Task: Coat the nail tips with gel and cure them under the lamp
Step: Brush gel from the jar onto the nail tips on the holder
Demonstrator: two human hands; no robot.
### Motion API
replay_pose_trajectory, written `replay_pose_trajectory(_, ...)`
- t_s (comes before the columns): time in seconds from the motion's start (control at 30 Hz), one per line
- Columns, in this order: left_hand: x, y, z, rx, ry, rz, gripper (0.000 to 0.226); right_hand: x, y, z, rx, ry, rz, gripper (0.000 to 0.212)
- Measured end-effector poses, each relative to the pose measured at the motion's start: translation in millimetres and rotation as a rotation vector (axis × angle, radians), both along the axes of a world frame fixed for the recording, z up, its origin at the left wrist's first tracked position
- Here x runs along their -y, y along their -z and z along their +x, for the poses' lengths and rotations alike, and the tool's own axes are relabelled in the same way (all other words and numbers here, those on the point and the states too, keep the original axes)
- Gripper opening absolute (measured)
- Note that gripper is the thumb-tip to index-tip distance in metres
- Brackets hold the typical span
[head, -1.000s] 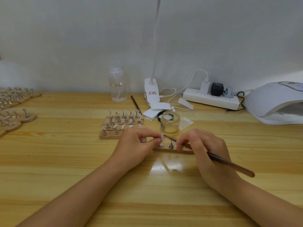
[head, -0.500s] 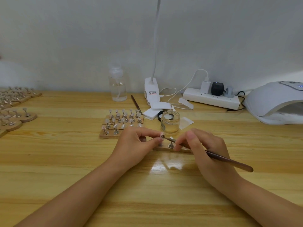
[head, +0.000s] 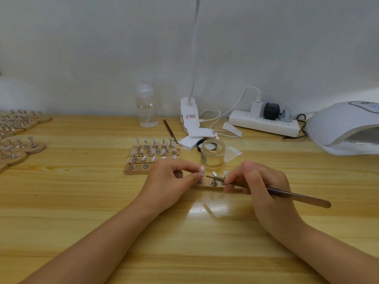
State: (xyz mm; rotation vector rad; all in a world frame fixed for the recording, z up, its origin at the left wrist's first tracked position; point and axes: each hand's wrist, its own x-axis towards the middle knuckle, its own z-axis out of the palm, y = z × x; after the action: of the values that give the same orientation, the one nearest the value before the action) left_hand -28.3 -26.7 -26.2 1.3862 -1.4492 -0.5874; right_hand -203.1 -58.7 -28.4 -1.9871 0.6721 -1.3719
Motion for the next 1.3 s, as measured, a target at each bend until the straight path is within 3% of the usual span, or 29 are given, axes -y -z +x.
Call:
replay_pose_trajectory(0.17, -0.9, -1.3, 0.5, 0.0, 0.011, -0.031, 0.018, 1.5, -1.1, -0.4, 0.029, 0.019, 0.062, 0.035)
replay_pose_trajectory(0.27, -2.3, -3.3, -1.1, -0.016, 0.017, -0.022, 0.01, 1.9, -0.5, -0.1, 0.03, 0.004, 0.073, 0.038)
replay_pose_trajectory(0.53, -1.8, -3.6, -1.4, -0.003, 0.004, 0.002, 0.012, 0.3, -2.7, 2.2, -0.147, 0.019, -0.035, 0.039)
replay_pose_trajectory(0.73, -2.6, -4.0, -2.0, 0.006, -0.005, 0.017, 0.014, -2.0, -0.9, -0.3, -0.06, -0.001, -0.063, 0.041)
replay_pose_trajectory(0.93, -1.4, -4.2, -2.4, 0.013, -0.029, 0.02, 0.016, 1.1, -2.5, 2.7, -0.188, 0.046, -0.089, 0.039)
replay_pose_trajectory(1.1, -2.6, -4.9, -3.2, 0.016, -0.026, 0.034, 0.019, -0.8, -0.1, 0.2, -0.123, 0.024, -0.104, 0.042)
replay_pose_trajectory(1.3, -1.7, -4.2, -2.8, 0.019, -0.029, 0.024, 0.02, 1.2, -2.7, 2.4, -0.178, 0.04, -0.053, 0.04)
